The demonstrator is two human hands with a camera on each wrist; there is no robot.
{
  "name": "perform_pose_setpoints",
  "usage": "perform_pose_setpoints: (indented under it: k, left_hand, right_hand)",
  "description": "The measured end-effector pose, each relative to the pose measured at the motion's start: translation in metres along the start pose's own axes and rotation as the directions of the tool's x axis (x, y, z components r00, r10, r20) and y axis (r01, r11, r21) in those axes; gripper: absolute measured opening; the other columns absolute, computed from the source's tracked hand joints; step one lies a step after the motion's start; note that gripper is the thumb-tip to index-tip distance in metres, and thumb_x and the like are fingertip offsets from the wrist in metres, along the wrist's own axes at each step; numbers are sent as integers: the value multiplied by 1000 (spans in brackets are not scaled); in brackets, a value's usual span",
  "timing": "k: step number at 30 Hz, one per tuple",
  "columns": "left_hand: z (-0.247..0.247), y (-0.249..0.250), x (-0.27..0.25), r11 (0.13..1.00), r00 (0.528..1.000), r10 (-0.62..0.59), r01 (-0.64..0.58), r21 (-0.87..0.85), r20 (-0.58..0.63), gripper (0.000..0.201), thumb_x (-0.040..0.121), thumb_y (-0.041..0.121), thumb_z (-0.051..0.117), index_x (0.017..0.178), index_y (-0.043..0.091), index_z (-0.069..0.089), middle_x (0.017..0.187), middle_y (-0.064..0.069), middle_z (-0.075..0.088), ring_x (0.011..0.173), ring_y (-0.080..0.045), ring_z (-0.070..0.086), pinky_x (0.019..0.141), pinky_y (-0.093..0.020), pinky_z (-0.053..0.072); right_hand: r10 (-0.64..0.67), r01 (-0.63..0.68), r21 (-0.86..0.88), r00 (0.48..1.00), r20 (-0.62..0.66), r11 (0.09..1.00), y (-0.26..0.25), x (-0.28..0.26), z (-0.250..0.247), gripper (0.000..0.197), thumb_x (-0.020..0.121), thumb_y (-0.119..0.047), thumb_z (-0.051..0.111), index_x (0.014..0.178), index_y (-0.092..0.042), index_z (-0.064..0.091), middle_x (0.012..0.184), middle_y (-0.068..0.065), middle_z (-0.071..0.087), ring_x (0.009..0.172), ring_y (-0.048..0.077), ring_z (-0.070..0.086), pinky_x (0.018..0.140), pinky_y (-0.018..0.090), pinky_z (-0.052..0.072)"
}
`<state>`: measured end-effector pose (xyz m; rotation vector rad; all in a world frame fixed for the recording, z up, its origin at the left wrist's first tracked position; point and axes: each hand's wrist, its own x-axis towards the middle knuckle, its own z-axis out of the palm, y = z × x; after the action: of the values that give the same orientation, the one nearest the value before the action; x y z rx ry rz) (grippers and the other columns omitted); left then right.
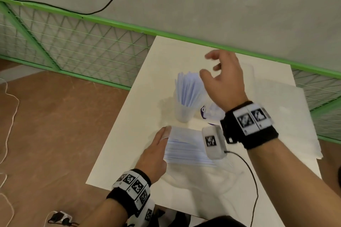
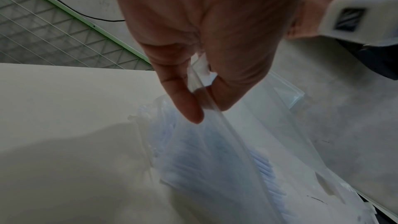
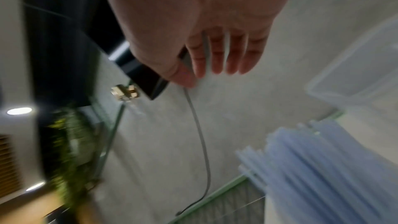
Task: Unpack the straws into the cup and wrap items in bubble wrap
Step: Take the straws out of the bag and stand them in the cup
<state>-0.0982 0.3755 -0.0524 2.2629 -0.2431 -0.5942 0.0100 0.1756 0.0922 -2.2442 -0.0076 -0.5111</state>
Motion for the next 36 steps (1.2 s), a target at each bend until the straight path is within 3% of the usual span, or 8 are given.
perform_pose_setpoints:
  k: [5, 10, 18, 21, 25, 30, 34, 36]
  left_hand:
    - [1, 1, 2, 998, 1000, -4, 4, 56, 7, 97, 77, -8, 46, 154, 38, 10, 157, 30, -7, 103, -18, 60, 77, -22, 45]
    - [6, 0, 1, 999, 998, 41, -41, 2, 36, 103, 75, -17, 45, 155, 36, 8, 158, 30, -6, 127, -13, 49, 91, -14, 41]
    - [11, -2, -5, 999, 999, 39, -39, 18, 23, 103, 75, -15, 44, 155, 36, 6, 159, 28, -6, 121, -15, 52, 87, -15, 42]
    - [10, -2, -6, 999, 999, 28, -28, 33, 21, 104, 77, -13, 46, 155, 38, 1, 158, 28, -7, 111, -17, 57, 83, -23, 50]
    - [10, -2, -9, 999, 1000, 16, -17, 36, 19, 103, 78, -12, 46, 155, 39, 0, 157, 30, -8, 112, -17, 56, 84, -23, 50]
    - [11, -2, -9, 999, 1000, 15, -16, 41, 23, 103, 77, -12, 46, 155, 39, 0, 158, 29, -7, 112, -17, 56, 84, -25, 51]
    - [11, 0, -8, 999, 1000, 15, -16, 49, 24, 103, 77, -11, 47, 155, 37, 0, 158, 28, -7, 111, -17, 57, 84, -24, 51]
    - [11, -1, -7, 999, 1000, 18, -19, 46, 24, 103, 77, -11, 47, 155, 37, 0, 159, 27, -7, 112, -17, 57, 85, -24, 50]
  right_hand:
    - [-155, 144, 60, 850, 503, 988, -16, -97, 9, 25, 70, 1, 46, 73, -17, 64, 71, -14, 60, 64, 1, 49, 68, 17, 41]
    - [208, 166, -363, 577, 790, 917, 56, -172, 53, 39, 89, -2, 45, 123, -14, 58, 122, 4, 57, 109, 25, 56, 91, 35, 46]
    - [274, 311, -578, 651, 708, 755, 98, -199, 81, 48, 90, -1, 50, 137, -9, 42, 137, 11, 44, 114, 35, 50, 89, 46, 47]
    - [264, 341, -613, 680, 684, 712, 99, -202, 84, 48, 56, -7, 85, 101, -12, 67, 100, 6, 65, 82, 28, 64, 62, 40, 54]
    - [297, 321, -638, 681, 669, 700, 104, -204, 88, 45, 29, -11, 90, 68, -18, 68, 68, -1, 63, 62, 23, 62, 48, 33, 50]
    - [314, 261, -641, 702, 639, 722, 105, -204, 91, 33, 36, -11, 87, 60, -19, 67, 60, -3, 61, 62, 21, 62, 48, 29, 50]
    - [330, 270, -637, 675, 660, 722, 99, -199, 90, 21, 78, -3, 60, 97, -10, 68, 95, 8, 66, 99, 29, 58, 81, 40, 49]
    - [334, 246, -643, 690, 642, 725, 96, -197, 90, 18, 64, -6, 74, 80, -12, 70, 78, 5, 66, 82, 27, 64, 67, 38, 53]
